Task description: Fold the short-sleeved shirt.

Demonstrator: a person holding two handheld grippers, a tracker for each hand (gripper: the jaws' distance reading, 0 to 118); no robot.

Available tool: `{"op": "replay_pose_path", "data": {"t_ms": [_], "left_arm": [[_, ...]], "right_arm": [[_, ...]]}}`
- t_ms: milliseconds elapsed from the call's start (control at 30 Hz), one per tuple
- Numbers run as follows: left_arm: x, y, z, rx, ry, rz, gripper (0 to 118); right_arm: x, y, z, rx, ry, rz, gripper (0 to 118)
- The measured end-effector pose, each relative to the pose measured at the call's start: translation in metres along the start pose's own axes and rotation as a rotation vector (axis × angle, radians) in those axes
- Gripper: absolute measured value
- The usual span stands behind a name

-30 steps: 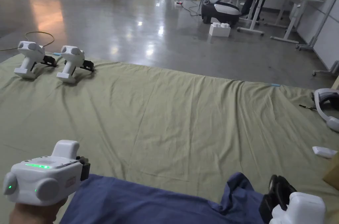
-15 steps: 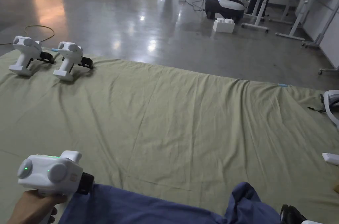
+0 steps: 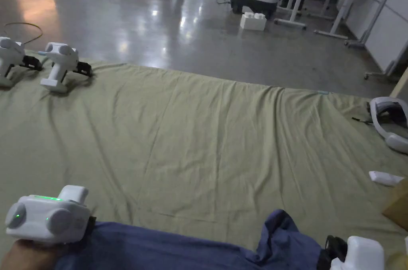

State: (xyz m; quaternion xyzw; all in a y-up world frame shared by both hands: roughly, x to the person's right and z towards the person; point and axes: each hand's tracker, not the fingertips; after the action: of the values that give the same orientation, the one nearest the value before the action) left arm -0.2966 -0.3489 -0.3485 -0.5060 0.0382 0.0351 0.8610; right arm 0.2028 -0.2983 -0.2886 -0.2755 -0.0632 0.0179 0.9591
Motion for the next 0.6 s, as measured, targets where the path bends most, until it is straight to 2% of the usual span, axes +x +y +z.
{"op": "replay_pose_path", "data": {"t_ms": [67,100,133,167,200,300,400,467,500,567,600], "left_arm": [[-0.008,0.000,0.001,0.022,-0.023,0.020,7],[-0.010,0.000,0.004,0.026,-0.032,0.026,7],[-0.011,-0.001,0.007,0.032,-0.040,0.033,7],[-0.012,-0.001,0.009,0.047,-0.061,0.039,7],[-0.012,-0.002,0.013,0.060,-0.065,0.038,7],[-0.010,-0.005,0.025,0.093,-0.074,0.025,7],[-0.009,-0.009,0.037,0.122,-0.077,0.023,7],[-0.008,-0.010,0.040,0.123,-0.078,0.017,7],[-0.008,-0.012,0.043,0.128,-0.075,0.015,7],[-0.007,-0.015,0.045,0.131,-0.072,0.005,7],[-0.007,-0.016,0.046,0.131,-0.070,0.002,7]], "right_arm": [[0.011,0.011,-0.024,-0.113,0.013,0.003,22],[0.016,0.016,-0.039,-0.187,0.015,0.011,34],[0.021,0.018,-0.052,-0.236,0.028,0.012,55],[0.026,0.022,-0.068,-0.324,0.053,0.031,67],[0.030,0.021,-0.084,-0.370,0.070,0.011,72],[0.037,0.017,-0.121,-0.490,0.076,0.028,75],[0.036,0.004,-0.150,-0.593,0.056,0.114,81],[0.033,-0.003,-0.158,-0.638,0.094,0.101,80],[0.031,-0.005,-0.160,-0.645,0.118,0.075,75],[0.029,-0.002,-0.157,-0.620,0.093,0.068,64],[0.028,-0.002,-0.155,-0.616,0.103,0.063,53]]}}
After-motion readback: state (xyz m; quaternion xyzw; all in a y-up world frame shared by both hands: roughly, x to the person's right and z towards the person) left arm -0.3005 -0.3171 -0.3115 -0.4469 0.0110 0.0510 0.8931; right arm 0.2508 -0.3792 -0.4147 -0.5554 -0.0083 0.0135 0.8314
